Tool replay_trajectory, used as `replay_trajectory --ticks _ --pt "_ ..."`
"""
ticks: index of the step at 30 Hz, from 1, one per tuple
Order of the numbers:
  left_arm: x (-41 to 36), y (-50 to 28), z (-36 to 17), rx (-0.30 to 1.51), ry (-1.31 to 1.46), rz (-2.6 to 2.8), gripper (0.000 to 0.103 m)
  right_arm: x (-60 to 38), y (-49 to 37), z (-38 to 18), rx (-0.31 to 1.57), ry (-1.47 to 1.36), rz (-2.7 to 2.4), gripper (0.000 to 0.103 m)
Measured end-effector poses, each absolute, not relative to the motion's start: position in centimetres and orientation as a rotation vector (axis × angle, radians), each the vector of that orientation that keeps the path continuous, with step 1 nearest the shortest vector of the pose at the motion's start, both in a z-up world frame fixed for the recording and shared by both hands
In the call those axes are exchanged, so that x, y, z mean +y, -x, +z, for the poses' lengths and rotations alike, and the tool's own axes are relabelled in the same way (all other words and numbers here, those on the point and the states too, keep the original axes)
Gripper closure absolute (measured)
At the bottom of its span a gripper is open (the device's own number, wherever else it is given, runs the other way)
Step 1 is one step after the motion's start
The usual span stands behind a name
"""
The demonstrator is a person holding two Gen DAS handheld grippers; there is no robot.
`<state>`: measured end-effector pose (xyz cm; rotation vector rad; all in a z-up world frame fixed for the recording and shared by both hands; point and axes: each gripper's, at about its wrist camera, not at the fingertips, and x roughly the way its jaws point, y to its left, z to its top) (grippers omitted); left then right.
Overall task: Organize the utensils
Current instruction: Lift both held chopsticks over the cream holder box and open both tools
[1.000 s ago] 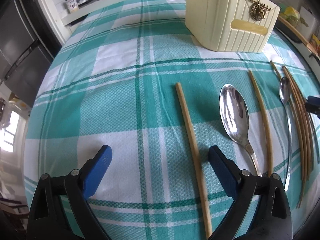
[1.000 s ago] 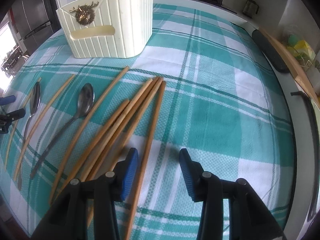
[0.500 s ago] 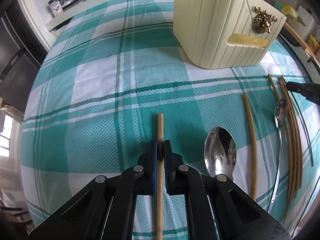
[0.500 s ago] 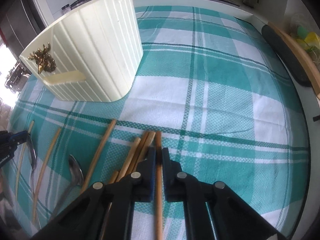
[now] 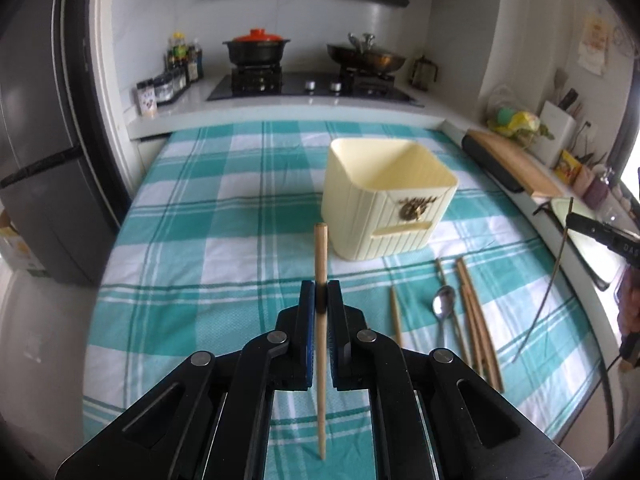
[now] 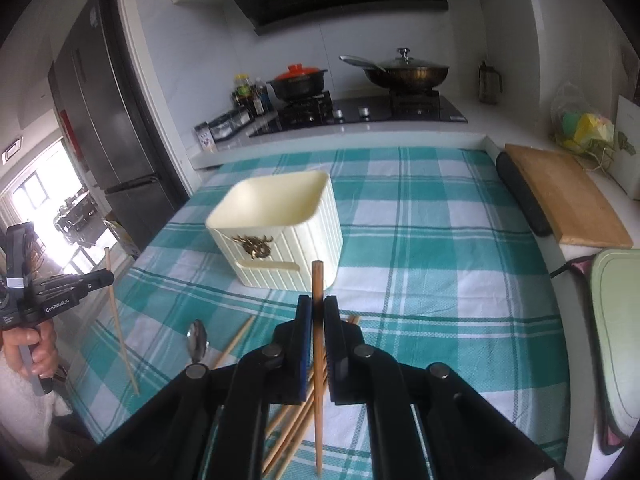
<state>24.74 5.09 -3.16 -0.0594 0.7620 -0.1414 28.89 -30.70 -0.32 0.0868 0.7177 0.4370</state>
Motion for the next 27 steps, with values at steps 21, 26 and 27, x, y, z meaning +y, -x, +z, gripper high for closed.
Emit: replay_trajectory --ticks 21,26,27 --pt "1.8 -35.9 12.3 0.453 0.175 -0.172 0.099 -23.9 -36.3 13.3 0.296 -0.079 0.373 0.097" --pt "0.1 -40.9 8.1 0.544 0.156 -0.147 0.099 -21.3 -42.1 9.2 0.434 -0.077 0.362 0.097" --pt "-0.2 -41.6 7.0 0.571 0.154 -0.145 0.099 -20.9 -43.1 8.0 0.471 -0.073 0.368 0.097"
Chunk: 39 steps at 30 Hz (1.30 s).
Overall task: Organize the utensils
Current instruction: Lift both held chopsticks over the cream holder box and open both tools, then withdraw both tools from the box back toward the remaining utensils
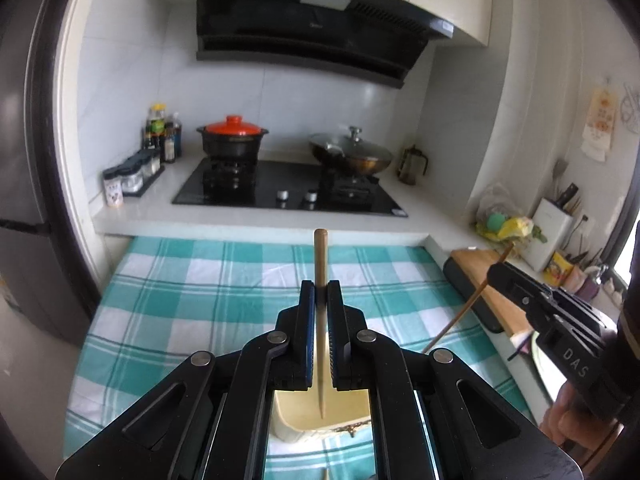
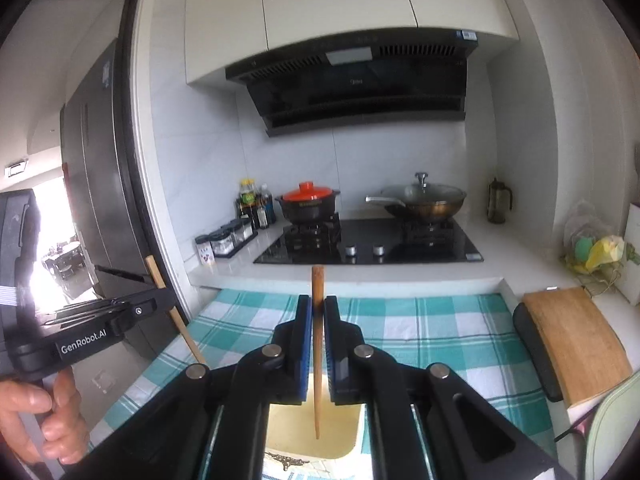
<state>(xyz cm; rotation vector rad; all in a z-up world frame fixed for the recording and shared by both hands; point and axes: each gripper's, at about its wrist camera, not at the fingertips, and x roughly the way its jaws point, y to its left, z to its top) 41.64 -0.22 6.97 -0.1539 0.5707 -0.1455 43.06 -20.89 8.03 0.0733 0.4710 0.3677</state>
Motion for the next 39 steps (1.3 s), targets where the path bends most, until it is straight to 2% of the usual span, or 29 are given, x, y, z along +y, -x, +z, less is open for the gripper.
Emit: replay_trajectory --ticks 7,9,10,11,12,13,14,15,17,19,28,34,39 --pt "-1.5 -45.0 -0.1 0.728 0.141 -0.132 0.098 -18.1 -47.3 1.5 0.701 -0.049 0.388 0.095" --pt "-1.5 -45.3 -1.0 0.761 0.144 -0.123 0.094 -18.0 -47.3 0.6 0.727 -0.052 0.384 0.095" --pt "-1.2 -45.1 -1.2 0.77 0.153 -0.128 0.08 -17.9 -47.0 0.5 0.726 -0.052 0.385 0.094" --pt "-0.9 -44.6 -1.1 0.771 0.161 -0.134 0.06 -18.0 -46.5 0.6 0.72 -0.051 0.394 0.087" --pt "-0.6 -43.9 -0.9 0.763 0.162 -0.133 0.052 -18.3 -45.8 0.9 0.709 -0.051 0.402 0.08" --pt "-0.2 -43.0 -0.6 0.751 0.155 -0.133 0.042 -18.6 -45.1 1.3 0.691 -0.055 0.406 0.064" --pt "0.1 -41.8 -0.3 0.744 0.137 -0.137 0.04 -19.0 -44.0 1.8 0.668 -0.062 0.415 0.057" --pt "0.4 -40.4 -0.2 0.746 0.111 -0.144 0.039 -19.4 -42.9 2.3 0.654 -0.061 0.422 0.057" --pt "0.9 -37.1 -0.7 0.764 0.064 -0.16 0.028 -20.3 -40.2 2.9 0.65 -0.042 0.431 0.057" --pt "1.5 -33.1 -2.1 0.791 0.031 -0.165 0.023 -21.5 -37.2 3.1 0.645 -0.031 0.453 0.057" --pt "1.0 -19.5 -9.0 0.843 0.045 -0.015 0.021 -24.8 -21.1 -2.4 0.566 0.031 0.335 0.056" --pt "0.2 -17.2 -12.5 0.87 0.104 0.021 0.021 -25.5 -16.2 -5.9 0.588 -0.021 0.251 0.056" --pt "-1.3 -16.5 -12.9 0.866 0.061 0.014 0.021 -25.4 -14.8 -7.7 0.618 -0.018 0.23 0.056"
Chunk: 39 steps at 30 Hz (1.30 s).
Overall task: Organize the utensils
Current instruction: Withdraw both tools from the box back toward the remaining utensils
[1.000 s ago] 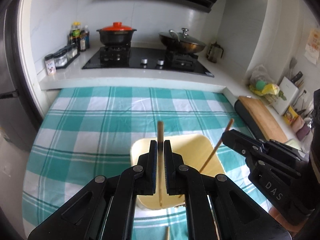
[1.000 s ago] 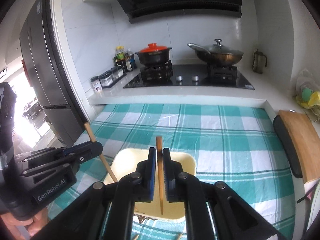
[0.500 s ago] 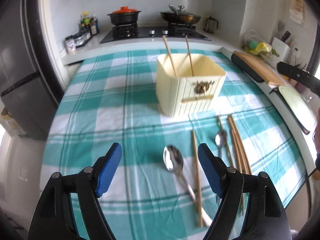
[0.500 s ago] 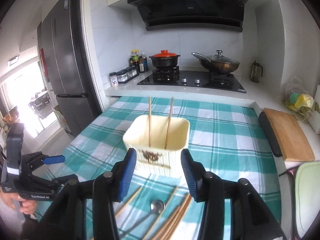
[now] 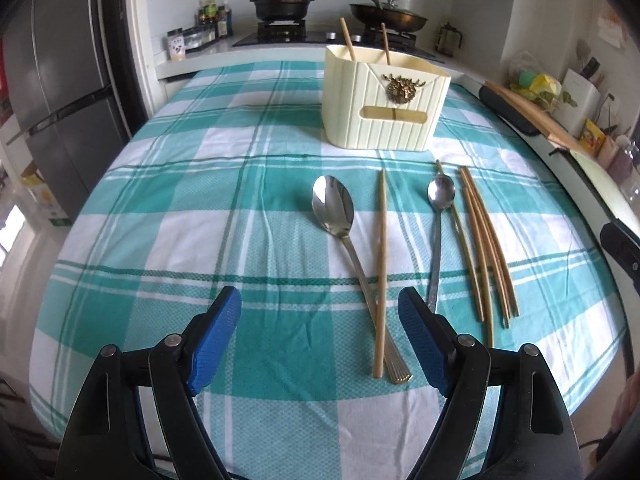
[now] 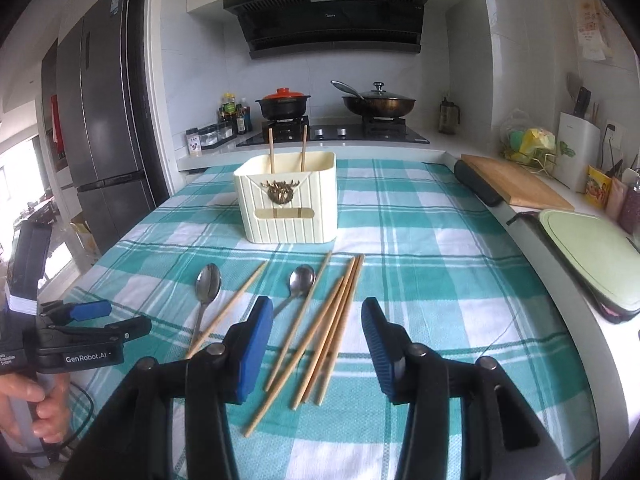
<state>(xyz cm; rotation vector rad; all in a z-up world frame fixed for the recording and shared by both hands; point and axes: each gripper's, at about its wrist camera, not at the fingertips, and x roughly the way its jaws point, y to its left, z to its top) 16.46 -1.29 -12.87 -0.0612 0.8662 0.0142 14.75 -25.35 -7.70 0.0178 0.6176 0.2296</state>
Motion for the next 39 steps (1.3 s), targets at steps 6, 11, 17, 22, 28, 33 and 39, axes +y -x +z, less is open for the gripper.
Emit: replay_trajectory --ticks 6,11,17,22,28,33,39 --pt "-1.8 -15.8 -12.1 0.831 0.026 0.028 0.021 -24.3 -14.4 -9.0 0.641 -0.006 0.239 0.056" --pt "-1.7 -15.4 -11.9 0.821 0.018 0.039 0.021 -23.2 -14.1 -9.5 0.644 0.033 0.256 0.056" --pt "-1.6 -15.5 -12.2 0.825 0.018 0.039 0.021 -22.8 -13.8 -9.5 0.644 0.041 0.256 0.056" --pt "-1.8 -15.5 -12.6 0.833 0.016 0.032 0.021 -23.0 -13.8 -9.6 0.652 0.039 0.243 0.056" --pt "-1.9 -15.5 -12.7 0.834 0.015 0.033 0.021 -23.0 -14.0 -10.0 0.664 0.042 0.239 0.056" --pt "-1.8 -15.7 -12.9 0.842 0.017 0.037 0.021 -23.2 -14.2 -10.3 0.671 0.04 0.237 0.056" --pt "-0.9 -16.3 -13.7 0.872 0.057 0.03 0.021 -24.0 -14.6 -10.8 0.691 0.024 0.214 0.056"
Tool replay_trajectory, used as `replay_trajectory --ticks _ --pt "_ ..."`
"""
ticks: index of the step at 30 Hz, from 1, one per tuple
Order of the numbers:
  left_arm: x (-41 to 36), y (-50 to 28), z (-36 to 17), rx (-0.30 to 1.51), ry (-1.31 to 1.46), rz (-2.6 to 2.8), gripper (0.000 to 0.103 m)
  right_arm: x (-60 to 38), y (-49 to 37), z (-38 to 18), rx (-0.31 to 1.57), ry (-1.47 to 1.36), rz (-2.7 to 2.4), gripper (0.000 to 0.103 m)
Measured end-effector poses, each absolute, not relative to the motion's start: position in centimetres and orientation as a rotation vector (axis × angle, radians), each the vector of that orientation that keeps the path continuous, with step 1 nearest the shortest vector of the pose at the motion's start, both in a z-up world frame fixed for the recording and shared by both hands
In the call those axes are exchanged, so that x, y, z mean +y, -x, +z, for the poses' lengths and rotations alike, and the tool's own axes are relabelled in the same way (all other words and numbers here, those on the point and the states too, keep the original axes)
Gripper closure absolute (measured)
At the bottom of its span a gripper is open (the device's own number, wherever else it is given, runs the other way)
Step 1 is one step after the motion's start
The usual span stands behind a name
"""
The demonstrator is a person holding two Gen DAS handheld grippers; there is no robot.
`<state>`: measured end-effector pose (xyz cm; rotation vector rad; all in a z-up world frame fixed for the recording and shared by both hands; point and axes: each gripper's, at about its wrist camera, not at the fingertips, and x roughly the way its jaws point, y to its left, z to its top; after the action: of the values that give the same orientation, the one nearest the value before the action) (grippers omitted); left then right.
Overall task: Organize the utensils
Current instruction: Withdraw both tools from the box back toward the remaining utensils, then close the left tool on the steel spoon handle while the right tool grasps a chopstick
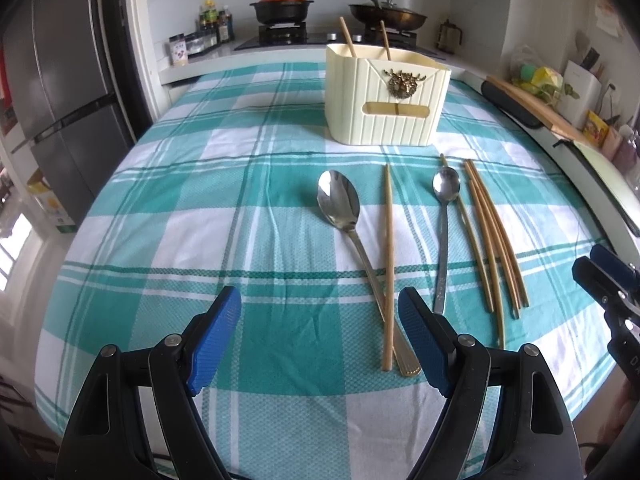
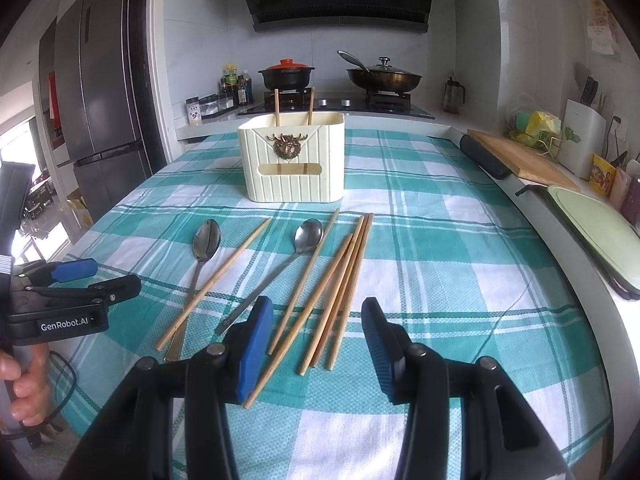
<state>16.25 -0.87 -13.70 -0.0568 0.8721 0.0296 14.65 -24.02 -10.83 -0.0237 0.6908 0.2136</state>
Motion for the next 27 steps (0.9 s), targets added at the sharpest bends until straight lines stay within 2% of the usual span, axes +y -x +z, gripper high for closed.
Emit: replay_trajectory --ticks 8,20,27 --pt "0.6 -17.6 -15.1 0.923 0.141 0.016 0.021 -24.6 -15.6 -11.9 0.727 0.051 0.168 0.056" --pt "-0.2 -23.0 -16.3 0.965 0.08 -0.009 0.021 -26.8 -22.7 -15.5 0.88 -0.044 0.169 0.056" --pt "-0.8 -25.9 -18.2 1.003 0.08 0.029 0.021 -25.8 -24.1 -16.8 0.916 -0.029 0.174 0.058"
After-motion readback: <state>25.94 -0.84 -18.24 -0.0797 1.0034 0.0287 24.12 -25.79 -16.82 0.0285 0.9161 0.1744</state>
